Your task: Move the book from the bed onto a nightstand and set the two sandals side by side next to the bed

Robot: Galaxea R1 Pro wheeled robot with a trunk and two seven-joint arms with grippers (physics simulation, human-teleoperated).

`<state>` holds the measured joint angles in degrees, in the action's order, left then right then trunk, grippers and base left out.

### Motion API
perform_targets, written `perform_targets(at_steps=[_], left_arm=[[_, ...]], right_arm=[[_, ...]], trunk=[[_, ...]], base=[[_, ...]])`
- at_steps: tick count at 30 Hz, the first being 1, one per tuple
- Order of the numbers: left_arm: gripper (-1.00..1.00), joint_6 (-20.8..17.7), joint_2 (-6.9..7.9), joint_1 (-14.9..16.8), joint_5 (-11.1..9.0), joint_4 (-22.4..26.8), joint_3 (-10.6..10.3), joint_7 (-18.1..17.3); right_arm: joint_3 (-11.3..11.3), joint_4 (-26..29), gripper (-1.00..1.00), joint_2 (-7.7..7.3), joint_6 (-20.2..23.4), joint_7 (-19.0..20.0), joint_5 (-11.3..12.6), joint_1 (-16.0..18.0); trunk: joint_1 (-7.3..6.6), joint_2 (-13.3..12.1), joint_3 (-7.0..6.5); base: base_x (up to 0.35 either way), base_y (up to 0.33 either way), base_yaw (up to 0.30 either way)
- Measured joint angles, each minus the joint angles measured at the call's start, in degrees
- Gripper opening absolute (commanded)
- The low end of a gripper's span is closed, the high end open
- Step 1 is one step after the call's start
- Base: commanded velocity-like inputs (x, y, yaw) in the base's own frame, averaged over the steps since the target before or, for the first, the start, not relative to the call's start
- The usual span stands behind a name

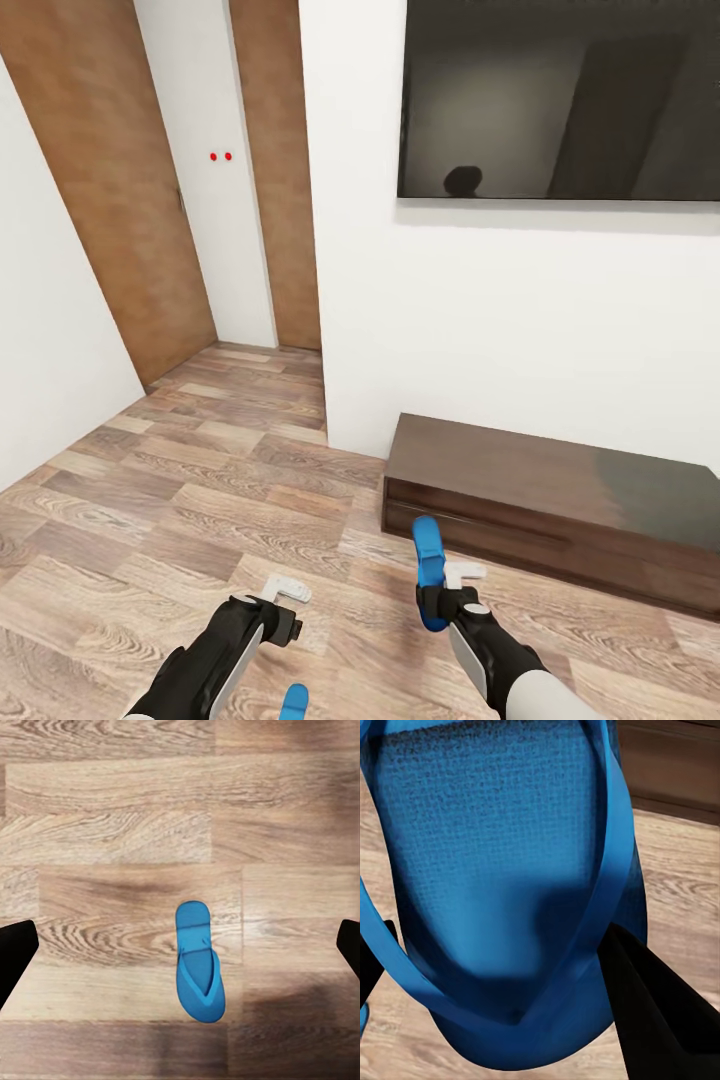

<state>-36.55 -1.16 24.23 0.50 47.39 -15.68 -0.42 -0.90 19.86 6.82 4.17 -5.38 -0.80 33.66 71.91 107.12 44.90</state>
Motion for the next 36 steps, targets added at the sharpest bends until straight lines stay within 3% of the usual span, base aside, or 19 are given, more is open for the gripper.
perform_targets(at_steps=[36], left_arm=[[1.0, 0.09, 0.0, 0.0, 0.04, 0.0, -0.74, 0.08]], right_arm=[[0.08, -0.4, -1.0, 0.03, -0.06, 0.08, -0.32, 0.0]], trunk=[[0.0, 0.0, 0.0]], base=[[0.0, 0.057, -0.001]])
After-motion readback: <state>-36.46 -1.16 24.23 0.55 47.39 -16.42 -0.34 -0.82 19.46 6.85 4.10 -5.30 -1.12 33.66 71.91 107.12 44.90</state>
